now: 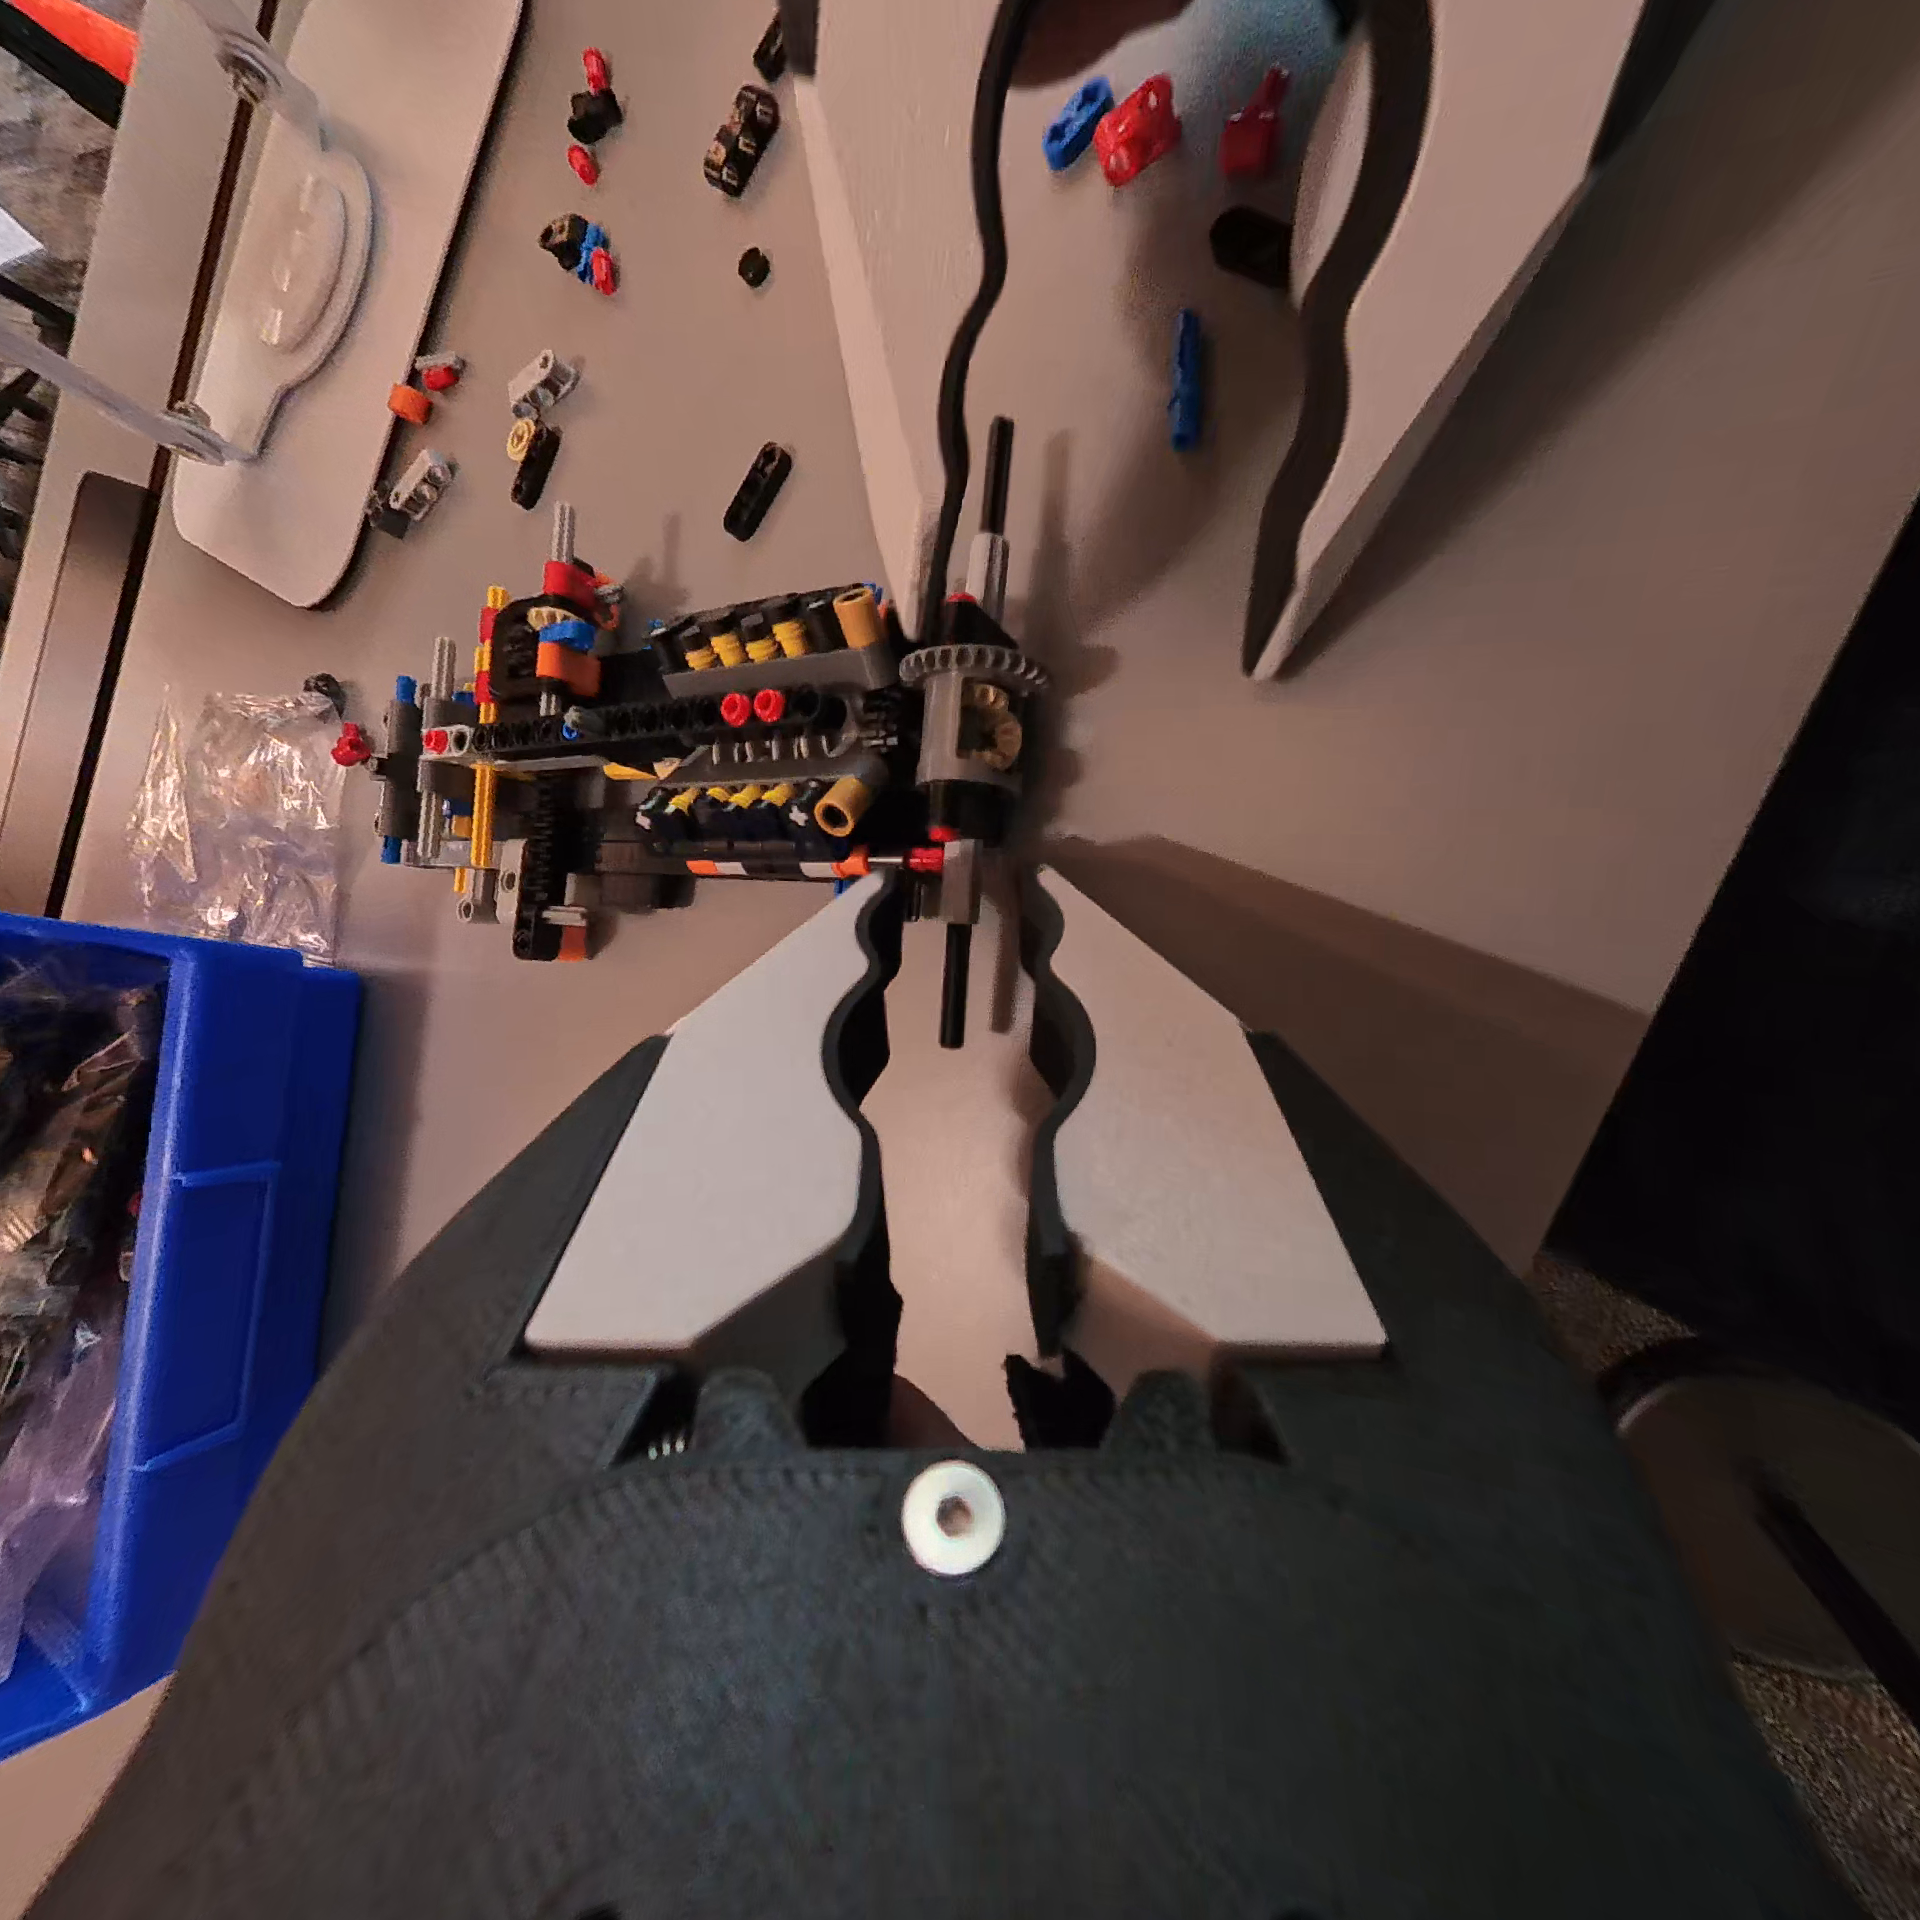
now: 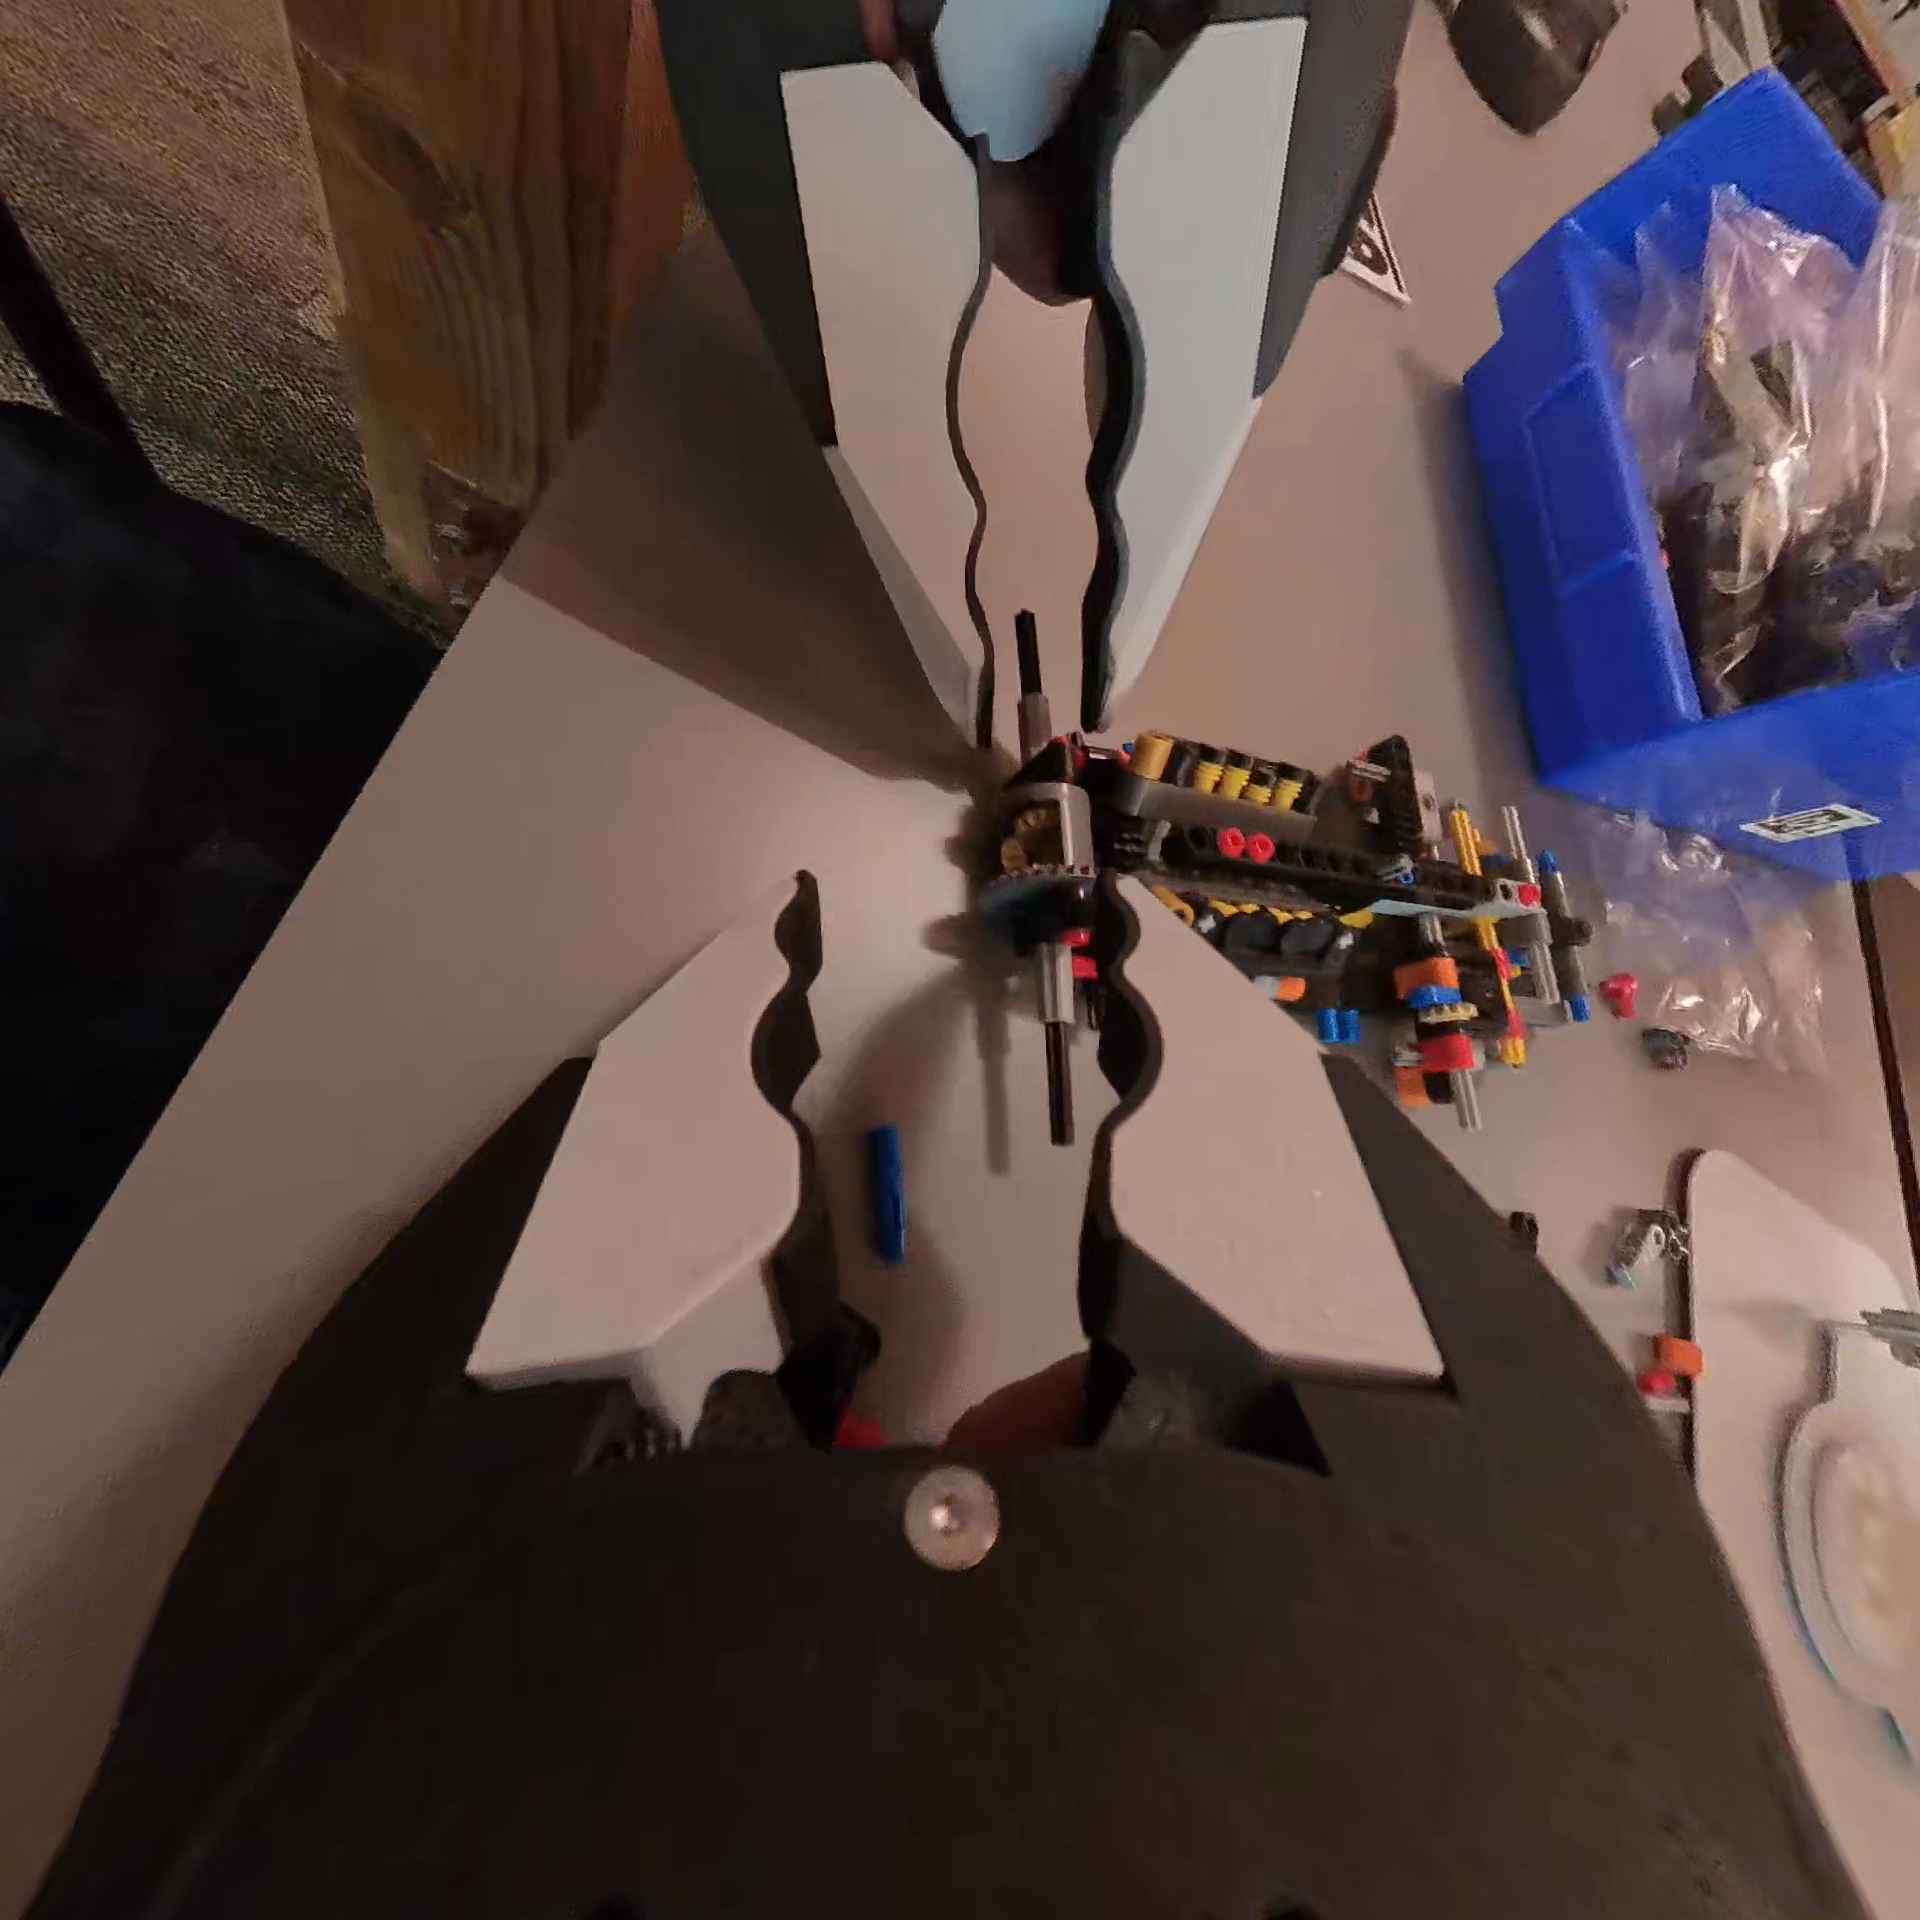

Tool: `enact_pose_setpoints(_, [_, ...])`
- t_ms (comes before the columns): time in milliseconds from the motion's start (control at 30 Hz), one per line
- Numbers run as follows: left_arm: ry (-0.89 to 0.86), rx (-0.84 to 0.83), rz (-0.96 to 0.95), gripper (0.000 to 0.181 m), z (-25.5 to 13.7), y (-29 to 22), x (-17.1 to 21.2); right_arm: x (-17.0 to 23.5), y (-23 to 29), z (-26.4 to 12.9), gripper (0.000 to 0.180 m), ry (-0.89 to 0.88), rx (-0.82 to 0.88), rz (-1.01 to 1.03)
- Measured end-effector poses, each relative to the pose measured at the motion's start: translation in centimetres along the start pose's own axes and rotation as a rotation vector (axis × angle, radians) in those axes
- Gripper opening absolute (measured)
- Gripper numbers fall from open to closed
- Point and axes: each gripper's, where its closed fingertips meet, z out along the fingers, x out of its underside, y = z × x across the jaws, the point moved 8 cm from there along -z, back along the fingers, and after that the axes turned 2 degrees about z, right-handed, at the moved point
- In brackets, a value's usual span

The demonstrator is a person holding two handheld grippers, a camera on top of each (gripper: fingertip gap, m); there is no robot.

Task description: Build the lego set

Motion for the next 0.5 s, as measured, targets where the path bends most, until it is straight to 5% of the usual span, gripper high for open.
enact_pose_setpoints(500, [-0.020,0.013,-0.003,0.021,0.28,-0.49,-0.05,-0.48,0.44,0.08,0.046,-0.019,-0.057,-0.073])
